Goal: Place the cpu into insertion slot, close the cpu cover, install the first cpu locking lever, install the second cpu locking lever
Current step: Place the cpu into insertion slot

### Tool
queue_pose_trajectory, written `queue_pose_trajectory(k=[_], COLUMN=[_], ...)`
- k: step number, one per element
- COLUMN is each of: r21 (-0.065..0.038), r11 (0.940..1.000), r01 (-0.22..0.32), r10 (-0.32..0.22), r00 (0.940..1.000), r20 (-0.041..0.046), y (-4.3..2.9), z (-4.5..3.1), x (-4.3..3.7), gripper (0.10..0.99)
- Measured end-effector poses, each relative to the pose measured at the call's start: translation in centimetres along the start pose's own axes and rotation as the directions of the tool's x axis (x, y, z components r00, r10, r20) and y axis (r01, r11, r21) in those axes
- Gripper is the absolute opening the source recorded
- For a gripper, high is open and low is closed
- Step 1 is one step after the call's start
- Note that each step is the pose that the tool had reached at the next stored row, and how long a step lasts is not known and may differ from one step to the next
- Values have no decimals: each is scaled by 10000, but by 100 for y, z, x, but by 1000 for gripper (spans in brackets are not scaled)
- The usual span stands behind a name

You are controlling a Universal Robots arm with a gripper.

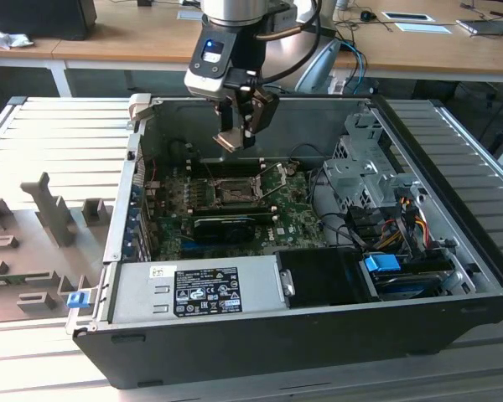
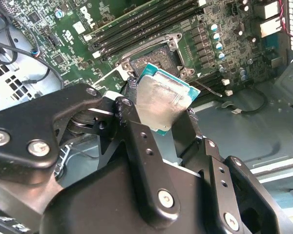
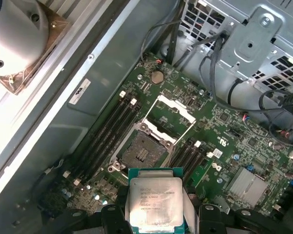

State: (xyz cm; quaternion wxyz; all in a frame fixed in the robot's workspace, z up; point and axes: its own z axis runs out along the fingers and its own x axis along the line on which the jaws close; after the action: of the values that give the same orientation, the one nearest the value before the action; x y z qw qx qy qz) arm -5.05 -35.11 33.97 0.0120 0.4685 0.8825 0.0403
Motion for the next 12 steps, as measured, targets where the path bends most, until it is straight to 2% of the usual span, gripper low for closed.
queue_pose_trajectory(k=[12], r21=[-13], r11=[9980], r01=[-639], r10=[639], r00=[9979], r20=[52], y=[0], z=[3], x=[0], gripper=[525])
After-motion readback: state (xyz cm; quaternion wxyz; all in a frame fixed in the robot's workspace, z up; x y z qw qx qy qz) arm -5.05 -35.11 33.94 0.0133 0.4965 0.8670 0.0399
